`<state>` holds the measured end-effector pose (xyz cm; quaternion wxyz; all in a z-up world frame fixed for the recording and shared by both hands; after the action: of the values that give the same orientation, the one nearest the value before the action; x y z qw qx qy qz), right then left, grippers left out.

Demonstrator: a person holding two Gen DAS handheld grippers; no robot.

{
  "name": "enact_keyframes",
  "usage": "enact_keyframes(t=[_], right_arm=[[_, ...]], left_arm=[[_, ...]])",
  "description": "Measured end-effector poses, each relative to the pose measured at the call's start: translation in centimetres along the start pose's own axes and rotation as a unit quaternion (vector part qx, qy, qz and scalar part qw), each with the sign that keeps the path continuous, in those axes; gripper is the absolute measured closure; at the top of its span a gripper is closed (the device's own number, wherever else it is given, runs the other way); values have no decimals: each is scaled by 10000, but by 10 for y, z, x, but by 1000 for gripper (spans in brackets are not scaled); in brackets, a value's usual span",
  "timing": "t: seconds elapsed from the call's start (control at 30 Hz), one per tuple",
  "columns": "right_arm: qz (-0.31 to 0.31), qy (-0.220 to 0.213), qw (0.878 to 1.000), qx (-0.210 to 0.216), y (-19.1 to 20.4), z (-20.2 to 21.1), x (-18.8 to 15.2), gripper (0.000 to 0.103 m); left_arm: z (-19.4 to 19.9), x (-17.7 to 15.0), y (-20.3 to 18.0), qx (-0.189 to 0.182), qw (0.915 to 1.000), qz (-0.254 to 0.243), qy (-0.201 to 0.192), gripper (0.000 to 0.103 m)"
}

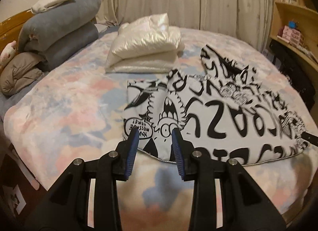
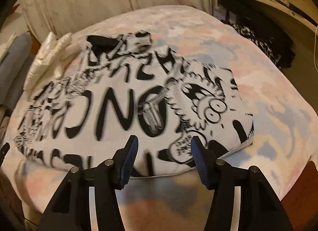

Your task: Fold large clothes

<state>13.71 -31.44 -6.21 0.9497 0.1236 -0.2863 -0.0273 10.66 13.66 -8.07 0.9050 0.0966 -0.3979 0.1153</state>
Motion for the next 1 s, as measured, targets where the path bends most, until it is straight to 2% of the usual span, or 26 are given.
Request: enact_keyframes(t=[0.23,0.37,0.53,0.67,0.83,1.0], right_arm=[[120,-248,9993,259,29,31,15,47],[245,-328,9987,300,40,45,30,47],[547,-343,9974,332,53,57,68,47],[745,-371,9959,348,59,61,121,47],[1065,-473,9926,339,63,52,206,47],[1058,-651,9909,514,83,9,302,47]], left_arm=[[26,31,-3,-344,9994,44,-54,68],[27,61,-17,-445,9989,-117,0,60],[23,108,-42,-510,9973,-507,-176,59],[12,156,-73,-632,9938,-852,-319,52],[-15,219,-126,-802,9887,-1196,-416,48],[-68,278,-186,-804,9865,-1367,-403,46]])
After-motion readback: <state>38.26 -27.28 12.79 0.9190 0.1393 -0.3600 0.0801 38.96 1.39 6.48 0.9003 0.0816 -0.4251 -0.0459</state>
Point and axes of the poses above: each gripper's, at about its wrist camera, not at the fingertips, and z roughly against the way its jaws point, y to its left, x to its top, the point moved 2 cm from there along -z, roughly the way its jaws point, and after that the axes turned 11 degrees about x, right-handed, at the moved point
